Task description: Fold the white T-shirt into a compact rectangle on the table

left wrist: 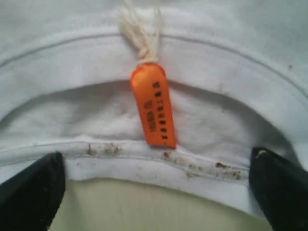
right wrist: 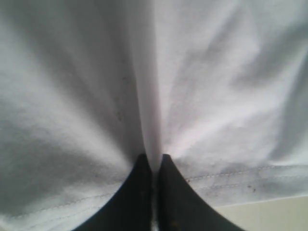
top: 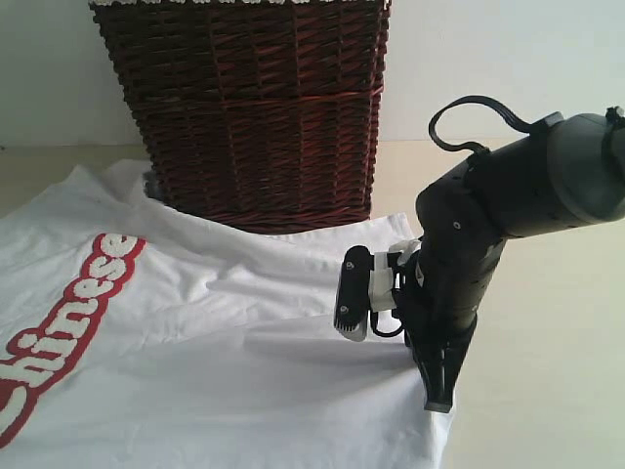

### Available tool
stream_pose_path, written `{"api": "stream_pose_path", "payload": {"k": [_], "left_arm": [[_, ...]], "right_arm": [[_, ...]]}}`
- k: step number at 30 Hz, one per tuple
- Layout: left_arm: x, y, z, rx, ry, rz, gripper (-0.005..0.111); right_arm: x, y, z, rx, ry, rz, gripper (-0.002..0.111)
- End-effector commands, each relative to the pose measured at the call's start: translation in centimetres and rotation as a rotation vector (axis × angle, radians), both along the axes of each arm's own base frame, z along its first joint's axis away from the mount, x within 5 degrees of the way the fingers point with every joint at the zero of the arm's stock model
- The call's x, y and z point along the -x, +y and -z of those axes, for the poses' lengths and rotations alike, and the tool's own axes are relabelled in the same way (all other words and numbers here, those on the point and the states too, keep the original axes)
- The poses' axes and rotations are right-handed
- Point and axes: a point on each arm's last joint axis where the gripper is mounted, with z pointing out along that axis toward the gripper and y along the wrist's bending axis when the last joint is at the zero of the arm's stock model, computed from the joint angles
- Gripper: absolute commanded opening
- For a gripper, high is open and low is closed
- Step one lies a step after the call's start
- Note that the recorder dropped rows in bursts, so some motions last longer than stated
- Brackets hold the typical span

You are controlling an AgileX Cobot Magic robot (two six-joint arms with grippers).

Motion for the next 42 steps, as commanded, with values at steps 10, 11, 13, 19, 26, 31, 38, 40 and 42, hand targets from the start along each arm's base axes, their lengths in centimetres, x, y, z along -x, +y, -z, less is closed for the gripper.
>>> {"api": "stream_pose_path", "payload": {"k": [10,11,13,19,26,31,38,40,42], "left_arm": [[-0.6,0.1,2.3,0.014,-0.036,-0.025,0.017],[-0.5,0.0,2.4,0.016,-0.023,-0.029,0.0],[-0.5,0.0,2.4,0.02,-0.024,-0.064,0.0],[-1.4,-0.9,0.0,0.136,-0.173,-0.232,0.0],[-1.7,-2.4,-7.5,0.323,-0.416,-0.389,0.0],[0.2,-3.1,-13.2,0.356,-0.489,-0.427,0.0],[4.3,-3.5,-22.1,0.352,-0.716,-0.573,0.0],[6.0,-3.4,-24.6,0.362,-0.797,-0.633,0.0],[7.9,-3.2,-27.0,0.39,-0.877,-0.707,0.0]], "right_arm": [[-0.1,-0.1,-0.2,-0.006,-0.017,-0.001,0.0],[0.0,-0.1,-0.2,-0.006,-0.017,-0.001,0.0],[-0.1,-0.1,-0.2,-0.011,-0.025,-0.002,0.0],[-0.2,-0.2,-0.6,-0.001,-0.041,-0.018,0.0],[0.0,-0.3,-3.9,-0.032,-0.13,-0.025,0.0],[0.9,-0.8,-8.3,-0.084,-0.245,-0.021,0.0],[3.6,-2.1,-15.7,-0.18,-0.453,-0.013,0.0],[4.9,-2.7,-17.9,-0.215,-0.522,-0.005,0.0],[6.3,-3.3,-20.0,-0.255,-0.594,0.009,0.0]]}}
